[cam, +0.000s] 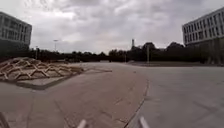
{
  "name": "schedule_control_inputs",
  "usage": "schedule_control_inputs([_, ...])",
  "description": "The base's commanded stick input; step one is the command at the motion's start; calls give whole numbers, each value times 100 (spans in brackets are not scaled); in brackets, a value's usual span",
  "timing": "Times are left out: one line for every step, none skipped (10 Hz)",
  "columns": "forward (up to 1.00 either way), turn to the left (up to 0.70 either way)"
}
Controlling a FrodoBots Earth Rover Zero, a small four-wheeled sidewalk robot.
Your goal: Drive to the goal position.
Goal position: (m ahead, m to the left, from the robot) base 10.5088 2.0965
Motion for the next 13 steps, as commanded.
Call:
schedule_control_inputs([70, 0])
schedule_control_inputs([70, 0])
schedule_control_inputs([70, 0])
schedule_control_inputs([70, 0])
schedule_control_inputs([70, 0])
schedule_control_inputs([70, 0])
schedule_control_inputs([70, 0])
schedule_control_inputs([70, 0])
schedule_control_inputs([70, 0])
schedule_control_inputs([70, 0])
schedule_control_inputs([70, 0])
schedule_control_inputs([70, 0])
schedule_control_inputs([70, 0])
